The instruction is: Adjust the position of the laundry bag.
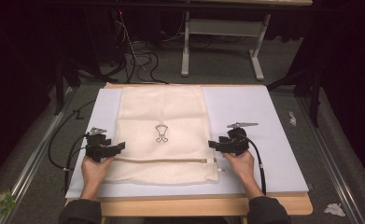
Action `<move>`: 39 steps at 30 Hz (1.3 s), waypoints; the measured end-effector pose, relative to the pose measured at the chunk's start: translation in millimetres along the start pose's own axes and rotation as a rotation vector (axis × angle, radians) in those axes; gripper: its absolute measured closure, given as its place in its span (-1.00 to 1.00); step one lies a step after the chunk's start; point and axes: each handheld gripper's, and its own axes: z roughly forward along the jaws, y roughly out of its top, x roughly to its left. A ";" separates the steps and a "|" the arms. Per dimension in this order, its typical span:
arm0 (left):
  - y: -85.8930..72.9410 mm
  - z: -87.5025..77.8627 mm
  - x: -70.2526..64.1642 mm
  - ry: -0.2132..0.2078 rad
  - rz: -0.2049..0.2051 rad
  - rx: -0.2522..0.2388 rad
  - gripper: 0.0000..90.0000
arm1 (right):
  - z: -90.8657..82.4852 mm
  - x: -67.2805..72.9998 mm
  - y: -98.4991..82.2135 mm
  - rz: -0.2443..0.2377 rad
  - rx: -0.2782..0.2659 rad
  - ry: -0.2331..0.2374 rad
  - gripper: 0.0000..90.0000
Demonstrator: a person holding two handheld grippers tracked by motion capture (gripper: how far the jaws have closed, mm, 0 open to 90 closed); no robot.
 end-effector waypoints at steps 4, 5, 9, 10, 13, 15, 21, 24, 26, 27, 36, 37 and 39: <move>0.2 2.4 -0.5 0.004 -0.008 0.008 -0.26 | 11.9 3.9 3.1 0.022 0.041 0.009 -0.18; 0.3 3.2 -0.8 0.003 -0.014 0.011 -0.25 | 14.0 4.2 3.6 0.024 0.046 0.016 -0.17; 0.6 7.5 -1.2 0.004 -0.020 0.033 -0.19 | 21.9 6.6 4.9 0.029 0.101 0.022 -0.09; 0.4 8.7 -1.7 0.006 -0.023 0.037 -0.17 | 23.1 7.5 5.4 0.024 0.106 0.022 -0.02; 0.2 12.0 -2.3 0.015 -0.022 0.051 -0.05 | 25.3 9.9 6.9 0.015 0.113 0.036 0.25; 0.3 13.1 -2.0 0.027 -0.021 0.059 0.05 | 27.1 10.9 7.8 0.010 0.123 0.039 0.42; 0.7 12.0 0.8 0.043 -0.006 0.058 0.50 | 27.9 9.0 8.1 -0.015 0.128 0.046 0.83; 2.1 10.7 3.1 0.038 -0.016 0.056 0.74 | 28.1 9.3 8.3 -0.021 0.131 0.053 0.89; 3.2 10.0 1.9 0.031 -0.012 0.052 0.83 | 27.8 9.3 8.4 -0.023 0.128 0.059 0.90; 3.9 10.1 0.6 0.032 -0.004 0.053 0.85 | 27.6 9.1 8.4 -0.023 0.128 0.060 0.91; 8.6 8.4 -7.7 0.017 0.037 0.033 0.91 | 21.2 6.8 8.5 -0.029 0.104 0.054 0.93; 8.6 8.3 -8.7 0.015 0.036 0.027 0.91 | 19.3 5.7 8.5 -0.026 0.101 0.050 0.93; 8.6 8.5 -9.9 0.005 0.033 0.019 0.91 | 17.2 4.0 8.1 -0.027 0.095 0.048 0.93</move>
